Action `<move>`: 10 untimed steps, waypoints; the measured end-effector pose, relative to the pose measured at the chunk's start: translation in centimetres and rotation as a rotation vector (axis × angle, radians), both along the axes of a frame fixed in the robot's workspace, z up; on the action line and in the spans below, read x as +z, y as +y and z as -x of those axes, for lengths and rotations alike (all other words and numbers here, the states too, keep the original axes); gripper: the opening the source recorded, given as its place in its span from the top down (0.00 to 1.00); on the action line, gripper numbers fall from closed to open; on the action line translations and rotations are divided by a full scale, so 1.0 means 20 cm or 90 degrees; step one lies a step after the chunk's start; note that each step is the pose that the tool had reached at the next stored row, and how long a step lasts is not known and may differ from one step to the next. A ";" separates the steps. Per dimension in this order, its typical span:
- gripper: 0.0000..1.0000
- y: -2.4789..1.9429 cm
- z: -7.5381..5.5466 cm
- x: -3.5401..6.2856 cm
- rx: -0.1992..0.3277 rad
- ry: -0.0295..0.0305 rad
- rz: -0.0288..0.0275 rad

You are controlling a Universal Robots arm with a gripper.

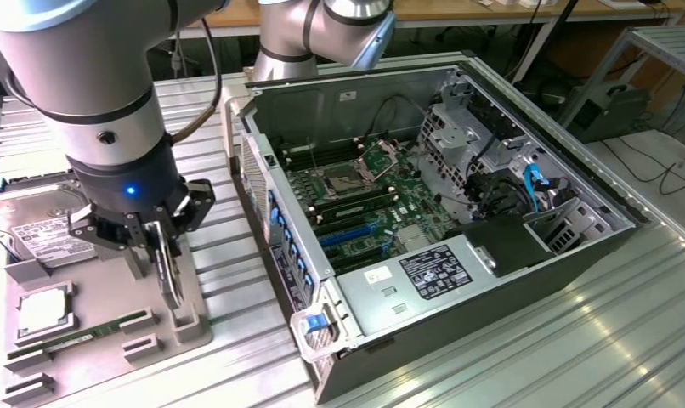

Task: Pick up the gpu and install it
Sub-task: 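Pick up the gpu and move the gpu toward the slot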

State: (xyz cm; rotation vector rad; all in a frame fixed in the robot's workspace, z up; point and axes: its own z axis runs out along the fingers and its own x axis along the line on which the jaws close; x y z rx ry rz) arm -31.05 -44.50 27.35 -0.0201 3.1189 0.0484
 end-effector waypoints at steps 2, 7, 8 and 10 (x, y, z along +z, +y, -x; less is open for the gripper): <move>0.72 0.000 0.00 0.011 0.000 0.0000 0.0000; 0.72 0.000 0.00 0.041 0.000 0.0000 0.0000; 0.72 0.000 0.00 0.052 0.000 0.0000 0.0001; 0.72 0.000 0.00 0.065 0.000 0.0000 0.0000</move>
